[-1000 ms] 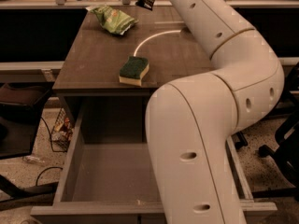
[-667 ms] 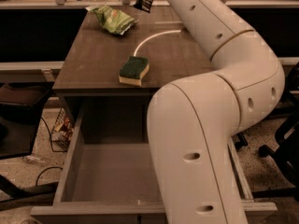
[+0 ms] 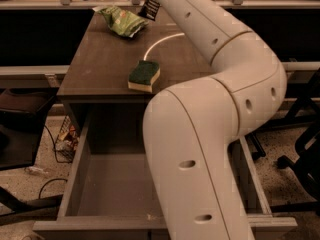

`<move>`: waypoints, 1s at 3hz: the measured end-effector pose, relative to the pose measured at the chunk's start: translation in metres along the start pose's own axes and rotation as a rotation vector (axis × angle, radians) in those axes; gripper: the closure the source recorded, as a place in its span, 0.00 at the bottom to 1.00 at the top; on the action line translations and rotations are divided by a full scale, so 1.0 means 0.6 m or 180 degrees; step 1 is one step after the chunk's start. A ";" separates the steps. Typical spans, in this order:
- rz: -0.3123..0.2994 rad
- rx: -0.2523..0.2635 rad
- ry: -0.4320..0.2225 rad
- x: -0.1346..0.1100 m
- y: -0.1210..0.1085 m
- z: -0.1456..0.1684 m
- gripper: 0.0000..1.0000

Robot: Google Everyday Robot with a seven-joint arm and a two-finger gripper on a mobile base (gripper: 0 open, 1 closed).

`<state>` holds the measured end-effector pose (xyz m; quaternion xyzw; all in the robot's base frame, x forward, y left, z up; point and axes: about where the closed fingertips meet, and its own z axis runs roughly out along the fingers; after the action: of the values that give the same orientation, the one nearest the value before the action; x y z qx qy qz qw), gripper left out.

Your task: Move rxbar chocolate near green jalapeno chip bag

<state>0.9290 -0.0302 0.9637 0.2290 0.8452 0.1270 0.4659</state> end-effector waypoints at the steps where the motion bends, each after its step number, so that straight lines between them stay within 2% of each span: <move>1: 0.0023 0.0093 0.0081 0.032 0.000 0.027 1.00; 2: -0.0019 0.0107 0.0096 0.037 -0.002 0.033 0.76; 3: -0.0055 0.0113 0.0108 0.042 -0.003 0.037 0.46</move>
Offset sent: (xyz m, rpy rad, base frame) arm 0.0048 0.0091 -0.0212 -0.0005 0.0344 -0.0135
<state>0.9358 -0.0188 0.9329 0.2277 0.8570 0.1118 0.4485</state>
